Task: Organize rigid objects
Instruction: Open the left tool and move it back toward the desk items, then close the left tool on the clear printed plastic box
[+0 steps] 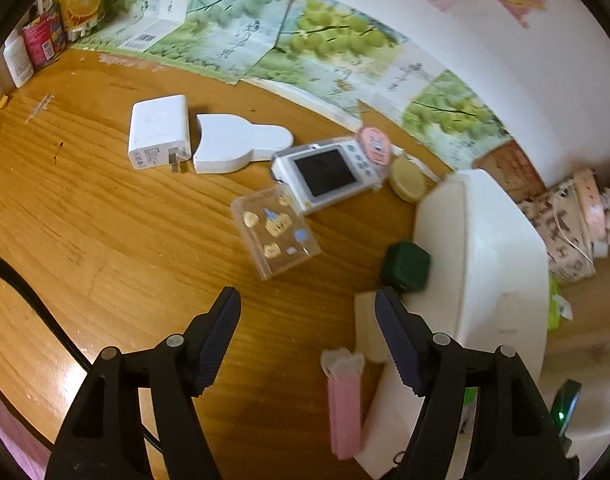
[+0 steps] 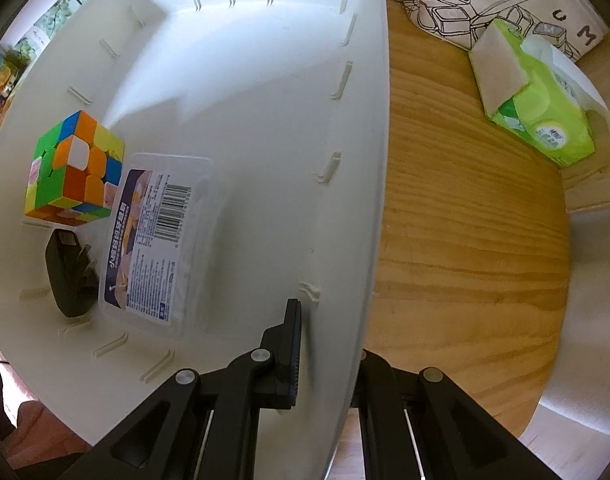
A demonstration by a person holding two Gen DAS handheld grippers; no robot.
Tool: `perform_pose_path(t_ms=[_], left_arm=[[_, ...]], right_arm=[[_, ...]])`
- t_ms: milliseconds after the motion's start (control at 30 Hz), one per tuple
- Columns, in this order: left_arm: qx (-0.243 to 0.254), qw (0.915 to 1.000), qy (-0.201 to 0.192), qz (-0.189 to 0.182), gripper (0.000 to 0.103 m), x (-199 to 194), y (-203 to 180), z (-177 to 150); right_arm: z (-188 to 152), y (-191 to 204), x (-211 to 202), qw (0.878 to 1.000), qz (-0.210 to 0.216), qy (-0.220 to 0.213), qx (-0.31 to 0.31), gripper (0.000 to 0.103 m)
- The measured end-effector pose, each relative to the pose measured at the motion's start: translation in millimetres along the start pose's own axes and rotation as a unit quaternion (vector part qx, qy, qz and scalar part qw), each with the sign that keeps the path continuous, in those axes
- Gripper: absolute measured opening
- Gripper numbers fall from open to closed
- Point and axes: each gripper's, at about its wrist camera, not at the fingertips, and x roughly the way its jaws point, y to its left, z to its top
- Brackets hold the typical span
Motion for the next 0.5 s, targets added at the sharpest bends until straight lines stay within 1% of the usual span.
perform_pose_path(t_ms=[133, 267, 500], left_arm=[[-0.017, 0.9998, 0.009, 0.009, 0.073, 17.5, 7.3, 9.2], [-0.034, 0.9993, 0.01, 0.015, 0.073, 32.6, 11.8, 17.0], [-0.048, 0.9983, 0.019, 0.026, 0.073, 50.9, 14.2, 32.3]], right_arm=[[7.7, -1.7, -2.4, 1.0, 0.0, 0.004, 0.0, 0.007], [16.1, -5.6, -6.8, 1.0, 0.004, -0.001, 0.006, 0.007], [26.9, -10.1, -6.0, 1.0, 0.004, 0.01, 0.012, 0.007]])
